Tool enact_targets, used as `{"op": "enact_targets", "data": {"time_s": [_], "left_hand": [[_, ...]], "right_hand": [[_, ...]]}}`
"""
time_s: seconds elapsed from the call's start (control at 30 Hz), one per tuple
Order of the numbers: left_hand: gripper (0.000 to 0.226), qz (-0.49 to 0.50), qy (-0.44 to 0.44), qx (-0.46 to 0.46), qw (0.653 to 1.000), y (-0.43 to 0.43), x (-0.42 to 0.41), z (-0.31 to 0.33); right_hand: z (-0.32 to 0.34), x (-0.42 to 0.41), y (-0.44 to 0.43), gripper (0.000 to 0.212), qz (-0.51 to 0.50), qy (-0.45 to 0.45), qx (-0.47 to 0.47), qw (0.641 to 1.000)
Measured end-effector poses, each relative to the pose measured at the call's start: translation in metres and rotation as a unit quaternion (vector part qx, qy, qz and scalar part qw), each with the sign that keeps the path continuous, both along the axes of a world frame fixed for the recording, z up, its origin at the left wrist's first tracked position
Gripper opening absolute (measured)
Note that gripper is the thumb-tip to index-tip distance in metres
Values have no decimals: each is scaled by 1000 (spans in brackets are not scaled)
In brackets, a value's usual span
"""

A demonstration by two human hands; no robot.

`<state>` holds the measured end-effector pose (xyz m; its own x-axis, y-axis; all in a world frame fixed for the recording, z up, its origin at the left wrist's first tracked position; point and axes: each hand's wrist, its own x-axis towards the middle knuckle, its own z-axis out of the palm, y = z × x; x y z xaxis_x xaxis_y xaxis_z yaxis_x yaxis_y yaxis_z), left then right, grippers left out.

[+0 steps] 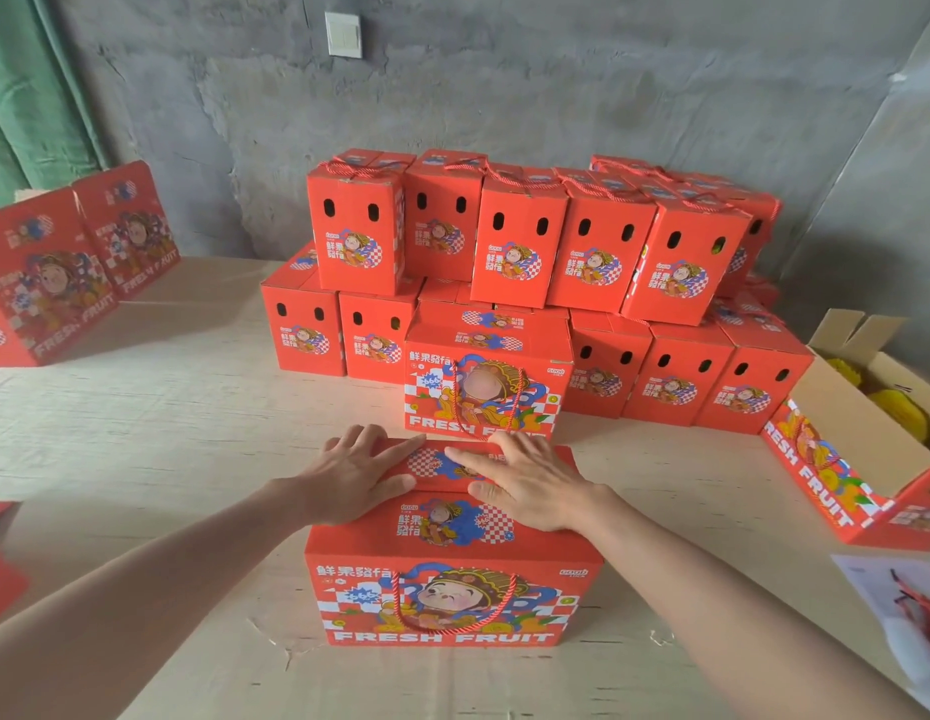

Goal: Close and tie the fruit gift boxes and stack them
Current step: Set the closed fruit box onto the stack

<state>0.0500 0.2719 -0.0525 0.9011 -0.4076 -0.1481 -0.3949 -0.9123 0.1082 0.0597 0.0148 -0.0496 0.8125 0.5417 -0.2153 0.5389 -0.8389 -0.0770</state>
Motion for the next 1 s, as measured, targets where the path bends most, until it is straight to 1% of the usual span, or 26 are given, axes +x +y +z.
{"op": "enact_targets", "data": {"time_s": [0.03,0.13,0.17,0.27,0.3,0.37,0.4,0.43,0.57,0.63,0.7,0.73,0.77,0.87,0.93,1.0], "left_hand": [[110,3,3,-4,1000,0,0,0],[110,7,5,-7,1000,0,1,0],[110,6,7,-5,1000,0,1,1],[108,4,13,26,1000,-2,1,2],[103,8,13,41,999,-4,3,4],[76,26,20,83,996,-13,6,5],[67,40,24,94,994,-24,5,5],[64,53,23,87,994,-39,2,3],[56,66,-29,20,997,-87,-13,-10],[54,70,-32,18,997,-89,-13,-15],[53,76,-29,20,996,-85,-11,-17],[53,77,-27,22,996,-84,-11,-17],[54,76,-24,22,997,-84,-10,-18],[57,78,-26,17,996,-85,-7,-19],[58,79,-22,21,996,-85,-7,-17],[57,84,-28,22,996,-86,-12,-16]], "right_hand": [[1,1,0,52,-4,12,8,1000],[7,10,-14,49,-50,80,125,988],[7,14,-23,48,-64,77,133,986],[0,16,-43,48,-80,32,66,994],[-2,16,-44,48,-74,26,55,995],[-4,14,-41,48,-63,18,50,997],[-4,15,-39,47,-61,14,48,997],[-3,15,-39,47,-61,14,46,997],[-4,16,-40,47,-76,45,36,995],[0,21,-39,48,-86,91,19,992],[4,26,-38,50,-100,134,22,986],[3,27,-38,50,-95,131,27,986],[0,25,-38,51,-84,109,31,990],[-11,18,-39,50,-73,21,66,995],[-11,16,-38,49,-74,1,64,995],[-12,12,-34,48,-56,-44,68,995]]}}
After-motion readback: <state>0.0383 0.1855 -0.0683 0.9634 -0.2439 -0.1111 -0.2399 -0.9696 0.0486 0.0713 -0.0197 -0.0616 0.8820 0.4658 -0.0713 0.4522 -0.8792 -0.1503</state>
